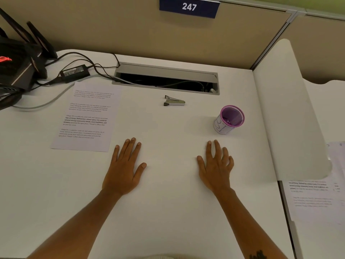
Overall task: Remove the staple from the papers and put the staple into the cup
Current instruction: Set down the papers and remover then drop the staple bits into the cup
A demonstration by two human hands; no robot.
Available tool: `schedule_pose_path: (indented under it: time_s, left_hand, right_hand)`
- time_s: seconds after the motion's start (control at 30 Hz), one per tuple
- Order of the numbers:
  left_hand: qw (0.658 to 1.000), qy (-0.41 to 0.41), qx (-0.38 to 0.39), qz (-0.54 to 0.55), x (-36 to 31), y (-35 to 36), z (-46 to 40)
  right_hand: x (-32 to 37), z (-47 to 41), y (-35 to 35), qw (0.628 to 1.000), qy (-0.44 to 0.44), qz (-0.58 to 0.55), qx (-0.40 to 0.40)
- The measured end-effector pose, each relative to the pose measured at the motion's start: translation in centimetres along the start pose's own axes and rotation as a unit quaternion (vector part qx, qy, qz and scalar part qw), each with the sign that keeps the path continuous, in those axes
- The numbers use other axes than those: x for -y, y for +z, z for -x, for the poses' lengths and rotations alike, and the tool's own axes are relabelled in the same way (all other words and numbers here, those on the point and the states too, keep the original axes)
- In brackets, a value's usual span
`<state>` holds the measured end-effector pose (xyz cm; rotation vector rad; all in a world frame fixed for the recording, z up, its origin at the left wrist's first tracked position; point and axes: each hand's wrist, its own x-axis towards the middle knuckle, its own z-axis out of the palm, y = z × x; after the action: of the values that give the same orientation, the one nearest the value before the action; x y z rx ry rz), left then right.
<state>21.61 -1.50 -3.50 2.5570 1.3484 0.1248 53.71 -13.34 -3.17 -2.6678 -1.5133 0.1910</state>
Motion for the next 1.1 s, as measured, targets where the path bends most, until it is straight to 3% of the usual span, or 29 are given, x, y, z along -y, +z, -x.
schedule_pose_path:
  time_s: [0.4,1.1]
  left_hand:
    - [1.0,-0.001,0.002,0.006,0.0,0.0,0.0]
    - [1.0,-0.004,0.008,0.004,0.0,0.0,-0.1]
  right_hand:
    - [-0.7,-2.5,-0.5,0.97,0.068,-0.195,-0.128]
    - [0.9,-3.6,-1.1,0.973,0.042,-0.15,-0.168]
